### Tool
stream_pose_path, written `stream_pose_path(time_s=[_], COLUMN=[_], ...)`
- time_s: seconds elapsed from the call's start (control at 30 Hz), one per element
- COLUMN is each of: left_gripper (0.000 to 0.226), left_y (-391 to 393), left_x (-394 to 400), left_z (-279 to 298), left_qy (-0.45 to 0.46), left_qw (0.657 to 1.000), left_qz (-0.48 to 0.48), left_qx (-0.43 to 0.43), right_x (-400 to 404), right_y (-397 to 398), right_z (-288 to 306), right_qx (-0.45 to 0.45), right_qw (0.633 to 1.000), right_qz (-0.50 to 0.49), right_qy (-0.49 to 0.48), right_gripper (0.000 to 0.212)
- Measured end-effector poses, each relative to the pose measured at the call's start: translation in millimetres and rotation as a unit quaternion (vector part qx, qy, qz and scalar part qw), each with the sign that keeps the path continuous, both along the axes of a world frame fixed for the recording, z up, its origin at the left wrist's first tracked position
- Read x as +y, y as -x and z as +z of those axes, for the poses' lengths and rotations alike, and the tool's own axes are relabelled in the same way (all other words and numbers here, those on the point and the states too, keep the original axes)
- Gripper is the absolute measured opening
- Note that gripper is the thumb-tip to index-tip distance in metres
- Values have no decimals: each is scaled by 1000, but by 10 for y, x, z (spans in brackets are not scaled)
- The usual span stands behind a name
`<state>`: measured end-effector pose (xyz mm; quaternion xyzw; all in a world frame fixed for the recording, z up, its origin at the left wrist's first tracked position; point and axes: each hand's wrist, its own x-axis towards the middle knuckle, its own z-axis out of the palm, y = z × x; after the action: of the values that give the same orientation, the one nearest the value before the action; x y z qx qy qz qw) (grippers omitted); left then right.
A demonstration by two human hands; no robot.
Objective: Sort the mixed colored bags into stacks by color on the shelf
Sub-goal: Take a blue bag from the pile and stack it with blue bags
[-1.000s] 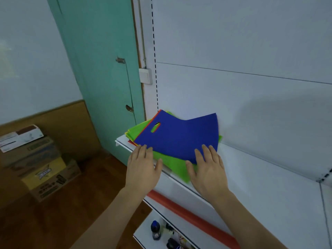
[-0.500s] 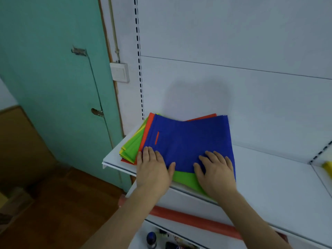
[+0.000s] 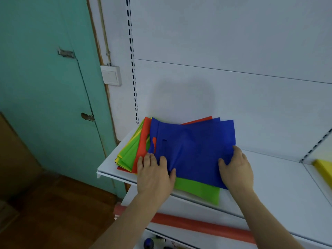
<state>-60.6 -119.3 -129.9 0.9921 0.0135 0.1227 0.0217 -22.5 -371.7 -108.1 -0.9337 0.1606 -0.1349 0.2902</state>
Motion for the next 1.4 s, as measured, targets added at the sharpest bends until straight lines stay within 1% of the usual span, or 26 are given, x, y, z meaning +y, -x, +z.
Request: stream_pose_path(time_s=[0.1,0.17,0.2,0.23,0.3,0.33,0.37,0.43,0.53,0.57,0.6,0.63,0.67,0.7,0.73,0.77,0.8,0.83,0.9,0.97,1.03,1.1,1.17,1.27,1.33,1.4], left_gripper=[58,55,54,54,57,62,69,82,83,81,75,66,55,45,37,33,31,29,21,17,21,29,33,27,25,22], left_y=[0,-9,-17,-29,-66,-89,-118,-195,-396,-474,-551,-618,-672,-716,-756,-788,-806,-815,-814,-793,-769,-739,-723,-720,-718,-706], left_x=[-27,-23,-19,-12,8,14,19,42,107,130,145,146,134,114,88,73,60,57,73,93,112,114,112,104,67,-19], left_z=[-27,-47,-52,-53,-36,-9,28,113,214,251,299,366,439,507,564,606,647,682,696,632,520,446,428,452,479,505], left_qy=[33,53,59,64,72,78,89,118,165,215,298,411,524,611,665,692,700,699,689,674,658,639,611,574,556,551], left_qw=[999,997,996,996,996,996,995,993,986,977,955,912,851,791,746,718,705,699,704,719,736,754,777,802,809,809], left_qz=[-29,-46,-51,-53,-40,-28,-13,9,7,1,-3,-6,-10,-13,-24,-43,-66,-84,-96,-99,-97,-99,-99,-85,-84,-98], left_qx=[-17,-34,-40,-44,-44,-38,-30,-13,-7,-9,-11,-12,-14,-18,-34,-63,-95,-122,-144,-140,-127,-115,-115,-144,-171,-180], right_x=[-151,-254,-299,-338,-390,-404,-423,-448,-439,-440,-451,-464,-479,-493,-504,-504,-502,-489,-464,-439,-416,-412,-407,-407,-441,-507], right_y=[-94,-151,-177,-203,-230,-230,-226,-189,-53,0,48,94,127,155,170,183,191,201,206,199,176,144,139,244,375,554], right_z=[28,59,67,70,70,79,87,124,248,291,331,373,408,440,456,467,464,460,411,325,225,154,154,232,276,294], right_qx=[-11,13,25,34,52,49,29,-43,-145,-172,-196,-217,-234,-247,-258,-266,-272,-276,-273,-251,-212,-185,-191,-226,-267,-304], right_qw=[997,993,992,991,994,996,998,999,986,980,973,967,960,954,949,944,941,939,936,939,946,953,959,954,942,933], right_qz=[-15,-21,-20,-15,4,10,12,9,14,18,20,21,20,19,20,21,21,21,20,28,45,51,44,28,5,-23], right_qy=[-71,-114,-124,-125,-101,-77,-50,-19,-79,-100,-118,-134,-151,-168,-183,-193,-200,-205,-220,-232,-240,-235,-203,-193,-202,-193], right_gripper=[51,35,27,22,26,27,27,28,24,23,23,22,20,18,18,19,22,25,29,28,19,5,16,26,43,52])
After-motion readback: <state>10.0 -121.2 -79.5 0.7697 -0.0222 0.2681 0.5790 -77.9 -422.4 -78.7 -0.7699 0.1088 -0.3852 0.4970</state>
